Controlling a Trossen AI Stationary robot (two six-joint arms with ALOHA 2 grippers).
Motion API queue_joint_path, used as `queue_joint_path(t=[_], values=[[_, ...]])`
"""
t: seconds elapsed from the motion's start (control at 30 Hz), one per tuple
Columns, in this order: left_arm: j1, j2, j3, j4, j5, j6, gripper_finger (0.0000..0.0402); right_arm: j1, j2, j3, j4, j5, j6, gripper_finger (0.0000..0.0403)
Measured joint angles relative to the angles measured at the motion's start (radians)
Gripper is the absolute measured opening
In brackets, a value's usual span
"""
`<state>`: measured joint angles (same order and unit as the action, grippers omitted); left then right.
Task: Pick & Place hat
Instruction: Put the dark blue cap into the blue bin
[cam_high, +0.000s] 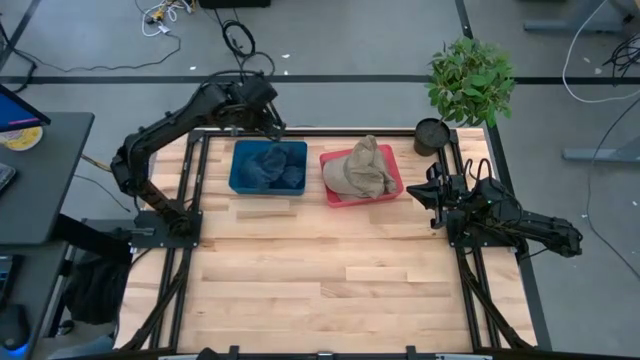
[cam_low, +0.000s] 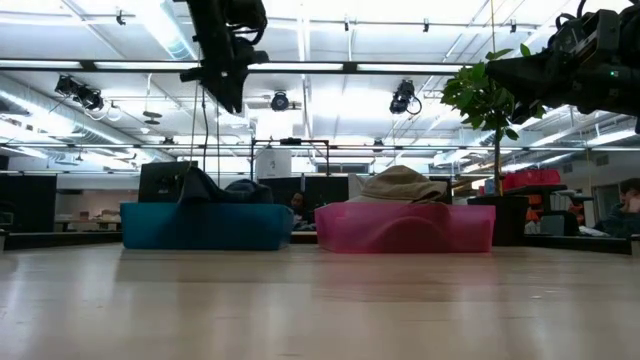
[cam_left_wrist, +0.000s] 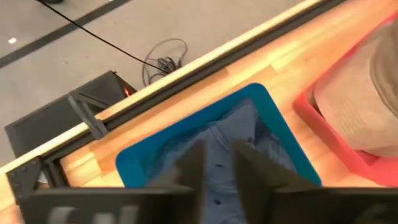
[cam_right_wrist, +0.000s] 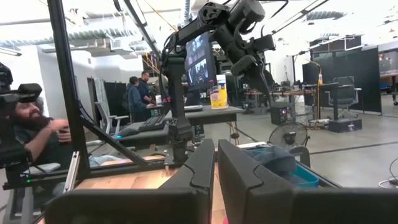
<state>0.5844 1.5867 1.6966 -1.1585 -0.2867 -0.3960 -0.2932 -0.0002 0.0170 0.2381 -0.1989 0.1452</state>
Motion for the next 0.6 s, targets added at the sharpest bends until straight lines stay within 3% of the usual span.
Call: queue_joint_path(t=[0.07, 0.13, 0.43, 0.6], values=[[0.000, 0.003, -0.001, -0.001, 0.019, 0.002, 0.0031, 0.000, 0.000, 0.000, 0.000, 0.000, 0.000, 0.0027], [-0.009, 0.012, -0.001, -0.001, 0.039, 0.013, 0.0012, 0.000, 0.000, 0.000, 0.000, 0.000, 0.000, 0.0027], [-0.082, 0.058, -0.002, -0.089, 0.061, -0.040, 0.0002, 0.000, 0.000, 0.000, 0.001, -0.001, 0.000, 0.0027], [-0.119, 0.116, -0.002, -0.106, -0.025, -0.142, 0.0001, 0.000, 0.000, 0.000, 0.001, 0.000, 0.000, 0.0027]])
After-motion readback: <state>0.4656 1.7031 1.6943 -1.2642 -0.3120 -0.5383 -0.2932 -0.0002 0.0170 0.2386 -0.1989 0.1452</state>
